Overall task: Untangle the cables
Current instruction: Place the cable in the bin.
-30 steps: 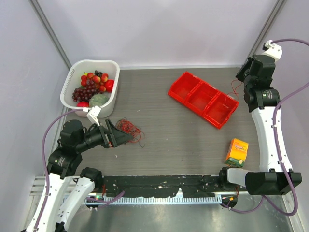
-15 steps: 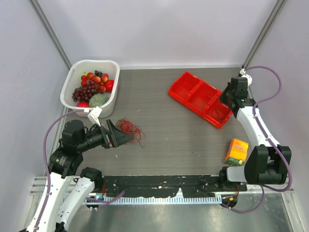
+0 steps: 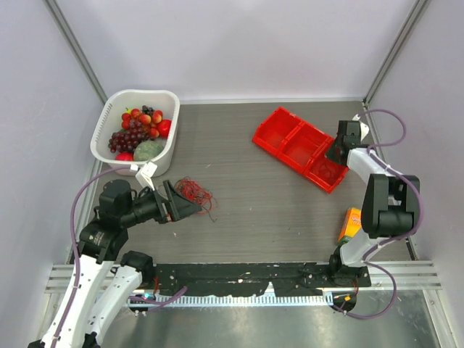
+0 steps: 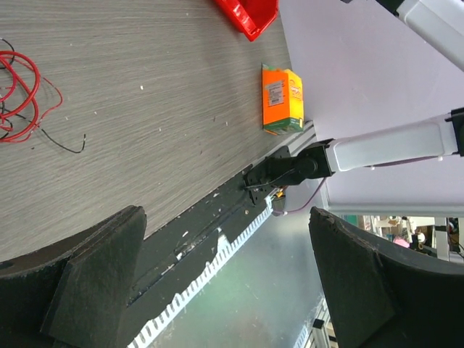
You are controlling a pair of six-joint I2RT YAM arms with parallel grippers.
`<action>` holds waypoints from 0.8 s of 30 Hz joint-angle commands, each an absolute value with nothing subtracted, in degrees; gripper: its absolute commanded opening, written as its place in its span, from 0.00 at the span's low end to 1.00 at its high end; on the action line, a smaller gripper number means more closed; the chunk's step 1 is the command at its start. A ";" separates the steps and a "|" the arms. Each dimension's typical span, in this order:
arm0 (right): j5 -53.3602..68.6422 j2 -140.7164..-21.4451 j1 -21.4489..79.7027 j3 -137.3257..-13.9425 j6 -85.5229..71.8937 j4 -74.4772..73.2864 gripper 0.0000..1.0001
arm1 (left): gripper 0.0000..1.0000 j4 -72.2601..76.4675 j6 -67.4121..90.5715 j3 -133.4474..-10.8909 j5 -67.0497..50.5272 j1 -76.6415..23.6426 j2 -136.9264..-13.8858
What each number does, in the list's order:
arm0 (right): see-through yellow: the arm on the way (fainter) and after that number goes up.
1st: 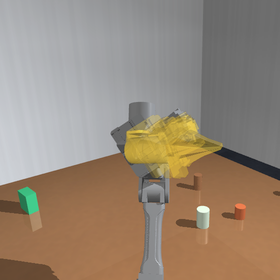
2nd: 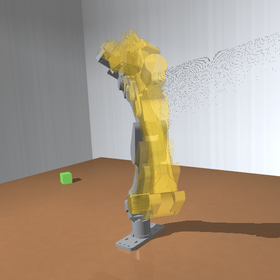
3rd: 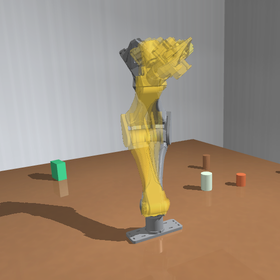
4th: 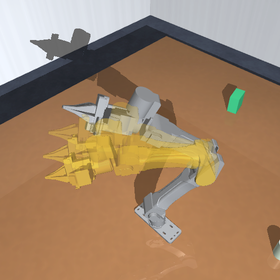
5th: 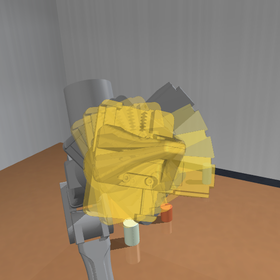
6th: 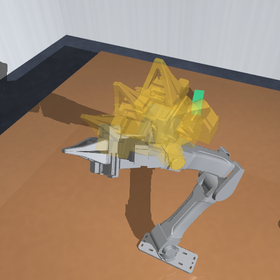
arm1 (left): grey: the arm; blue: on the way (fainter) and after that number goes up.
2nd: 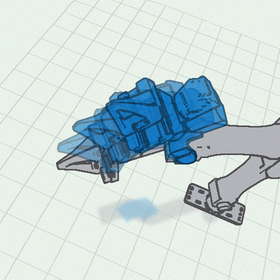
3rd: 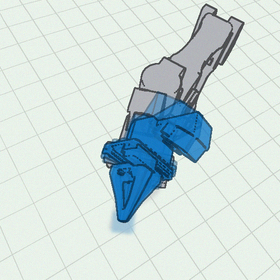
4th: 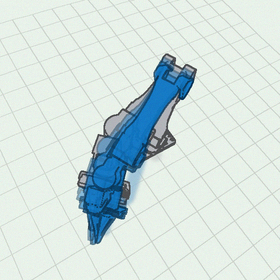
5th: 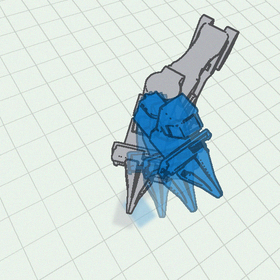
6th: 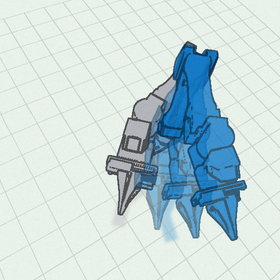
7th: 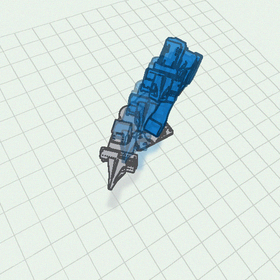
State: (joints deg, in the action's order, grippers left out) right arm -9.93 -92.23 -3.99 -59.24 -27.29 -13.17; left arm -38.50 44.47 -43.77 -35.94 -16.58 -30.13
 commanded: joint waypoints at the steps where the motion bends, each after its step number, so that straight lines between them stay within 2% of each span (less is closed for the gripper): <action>1: -9.58 -95.18 -4.13 -64.68 -26.72 -13.79 0.01 | 0.99 -38.32 42.89 -43.77 -35.16 -16.35 -30.41; 6: -9.40 -97.73 -4.13 -65.47 -26.81 -15.28 0.02 | 0.99 -38.06 43.24 -43.42 -34.72 -16.43 -30.85; 8: -9.93 -98.43 -4.13 -67.23 -25.84 -17.82 0.19 | 0.99 -38.49 43.07 -43.85 -33.67 -16.43 -31.11; 9: -10.11 -98.09 -4.13 -67.85 -25.58 -18.89 0.25 | 0.99 -39.63 42.72 -44.38 -32.10 -16.35 -31.03; 10: -10.28 -97.65 -4.13 -67.85 -25.49 -19.16 0.36 | 0.99 -41.03 42.45 -44.82 -29.38 -16.35 -31.03; 14: -11.08 -92.13 -4.13 -66.71 -25.23 -20.21 0.66 | 1.00 -45.87 43.15 -45.79 -16.72 -16.35 -31.81; 17: -11.42 -88.87 -4.04 -65.13 -25.14 -21.18 0.71 | 1.00 -47.81 42.28 -46.67 -13.46 -16.35 -35.23; 24: -10.63 -82.71 -3.78 -63.90 -23.91 -22.15 0.72 | 0.94 -43.43 42.53 -46.15 -11.07 -16.35 -40.08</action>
